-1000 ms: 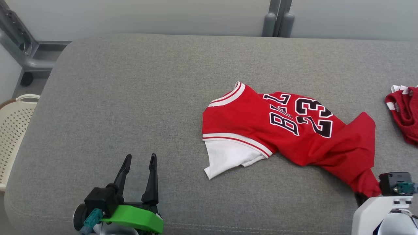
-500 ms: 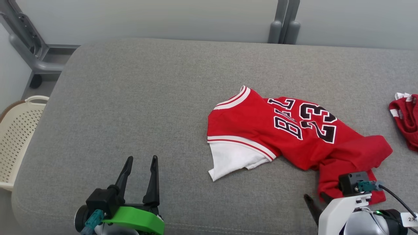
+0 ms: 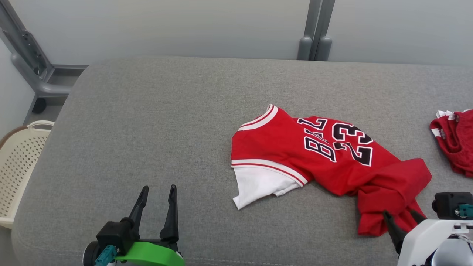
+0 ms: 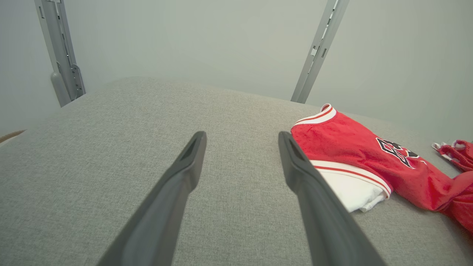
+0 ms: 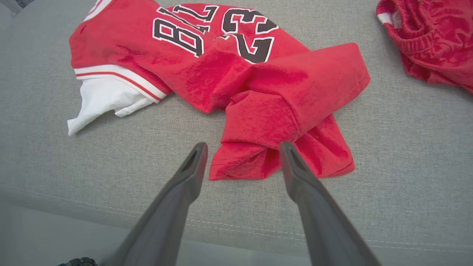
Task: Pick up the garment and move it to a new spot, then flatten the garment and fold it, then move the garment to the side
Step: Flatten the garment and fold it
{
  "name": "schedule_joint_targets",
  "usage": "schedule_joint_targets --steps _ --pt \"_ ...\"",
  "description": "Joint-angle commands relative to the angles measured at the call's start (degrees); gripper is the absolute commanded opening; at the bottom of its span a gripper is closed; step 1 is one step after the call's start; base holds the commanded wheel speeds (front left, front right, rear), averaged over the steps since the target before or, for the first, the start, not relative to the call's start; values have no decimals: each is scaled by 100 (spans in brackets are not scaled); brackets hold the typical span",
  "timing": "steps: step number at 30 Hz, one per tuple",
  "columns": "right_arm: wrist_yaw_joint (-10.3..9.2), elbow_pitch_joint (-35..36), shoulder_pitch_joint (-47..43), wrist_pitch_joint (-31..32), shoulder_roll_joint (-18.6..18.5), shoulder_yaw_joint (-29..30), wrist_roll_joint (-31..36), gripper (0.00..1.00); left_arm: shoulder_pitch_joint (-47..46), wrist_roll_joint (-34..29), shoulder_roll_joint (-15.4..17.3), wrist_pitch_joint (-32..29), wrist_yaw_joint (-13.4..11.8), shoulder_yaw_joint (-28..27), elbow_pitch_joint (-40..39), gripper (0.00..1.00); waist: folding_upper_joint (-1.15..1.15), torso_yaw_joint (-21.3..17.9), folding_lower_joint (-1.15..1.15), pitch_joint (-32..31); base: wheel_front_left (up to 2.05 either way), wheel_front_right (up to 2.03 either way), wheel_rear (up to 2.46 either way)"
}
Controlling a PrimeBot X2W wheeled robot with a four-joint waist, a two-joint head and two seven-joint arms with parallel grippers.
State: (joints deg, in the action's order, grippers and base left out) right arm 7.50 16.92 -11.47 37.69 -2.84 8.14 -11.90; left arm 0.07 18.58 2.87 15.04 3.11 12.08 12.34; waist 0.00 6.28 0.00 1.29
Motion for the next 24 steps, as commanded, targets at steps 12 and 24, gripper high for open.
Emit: schedule_joint_targets --steps 12,24 --pt "-2 -908 413 -2433 -10 475 -342 100 148 -32 8 18 -109 -158 -52 100 0 -109 0 -242 0 0 0" --pt "-2 -2212 835 -4593 -15 229 -254 100 316 77 53 18 -394 -553 175 100 0 -168 0 -456 0 0 0"
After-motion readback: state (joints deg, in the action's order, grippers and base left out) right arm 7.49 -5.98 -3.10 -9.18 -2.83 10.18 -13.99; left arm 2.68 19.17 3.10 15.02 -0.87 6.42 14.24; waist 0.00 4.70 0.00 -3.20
